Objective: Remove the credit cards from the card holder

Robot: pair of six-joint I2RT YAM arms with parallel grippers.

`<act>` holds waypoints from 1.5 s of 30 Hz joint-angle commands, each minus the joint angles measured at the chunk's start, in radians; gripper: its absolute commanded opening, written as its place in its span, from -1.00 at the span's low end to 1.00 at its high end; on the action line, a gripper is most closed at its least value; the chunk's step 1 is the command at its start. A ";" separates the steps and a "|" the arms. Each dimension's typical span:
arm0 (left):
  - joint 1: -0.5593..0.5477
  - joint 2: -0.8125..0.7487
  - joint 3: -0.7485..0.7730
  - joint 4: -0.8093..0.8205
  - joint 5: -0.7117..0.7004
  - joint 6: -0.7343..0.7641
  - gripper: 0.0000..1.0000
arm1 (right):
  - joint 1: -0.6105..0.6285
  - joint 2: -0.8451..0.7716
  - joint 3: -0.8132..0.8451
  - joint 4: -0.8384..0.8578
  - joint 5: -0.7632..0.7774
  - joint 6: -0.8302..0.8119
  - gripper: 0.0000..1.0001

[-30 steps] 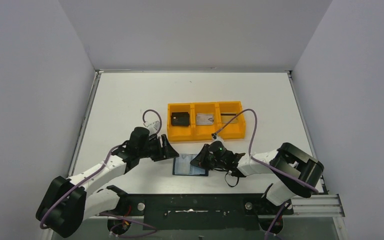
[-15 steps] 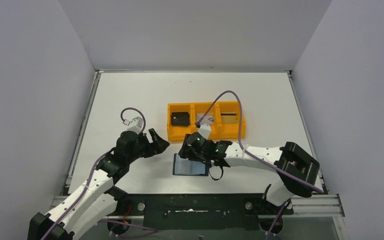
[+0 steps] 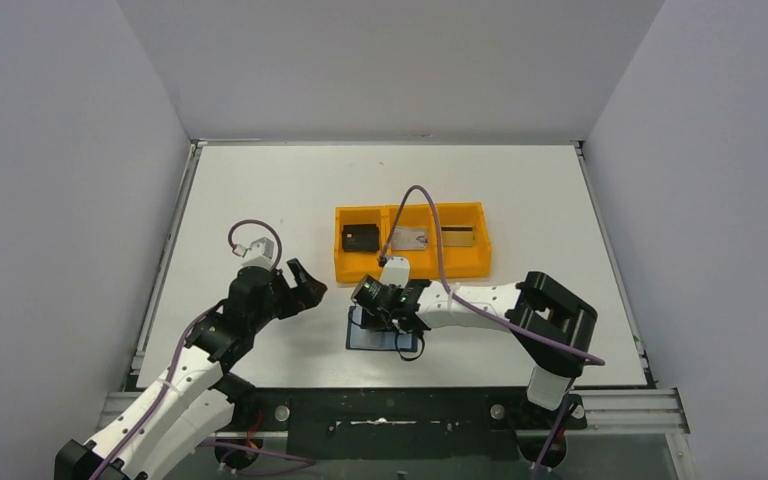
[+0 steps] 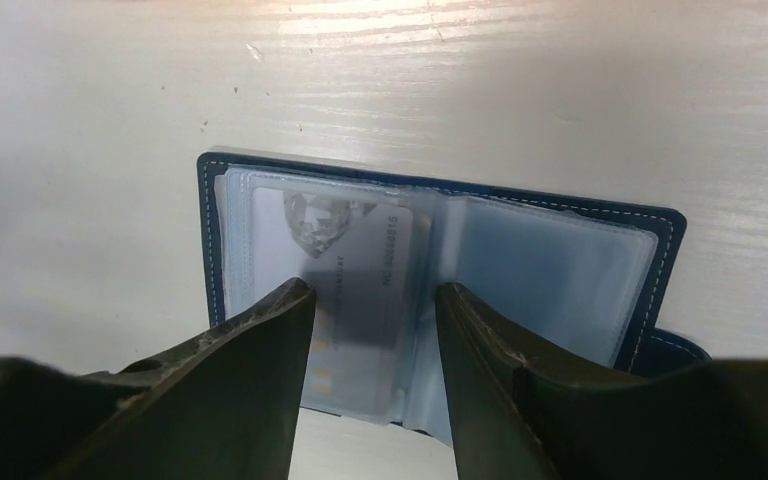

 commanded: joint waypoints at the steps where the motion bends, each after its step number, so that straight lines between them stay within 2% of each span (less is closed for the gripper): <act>1: 0.008 0.017 0.050 0.023 -0.018 0.020 0.67 | 0.009 0.029 0.046 -0.010 0.037 -0.022 -0.07; 4: 0.010 0.028 0.052 0.023 -0.011 0.021 0.67 | 0.009 0.046 0.048 -0.033 0.048 -0.006 -0.24; 9: 0.012 0.031 0.049 0.025 -0.007 0.020 0.67 | 0.008 0.030 0.017 -0.014 0.053 0.004 -0.75; 17: 0.011 0.054 0.047 0.068 0.066 0.033 0.65 | -0.019 -0.044 -0.125 0.193 -0.037 -0.011 -0.97; 26: 0.011 0.132 0.030 0.194 0.244 0.039 0.55 | -0.135 -0.151 -0.444 0.661 -0.244 0.034 -1.00; 31: 0.010 0.189 0.025 0.267 0.353 0.044 0.46 | -0.179 -0.148 -0.569 0.846 -0.316 0.092 -1.00; 40: -0.002 0.306 0.019 0.393 0.519 0.027 0.35 | -0.204 -0.113 -0.642 0.945 -0.349 0.151 -1.00; 45: -0.043 0.397 0.019 0.433 0.540 0.007 0.27 | -0.211 -0.105 -0.654 0.962 -0.354 0.167 -1.00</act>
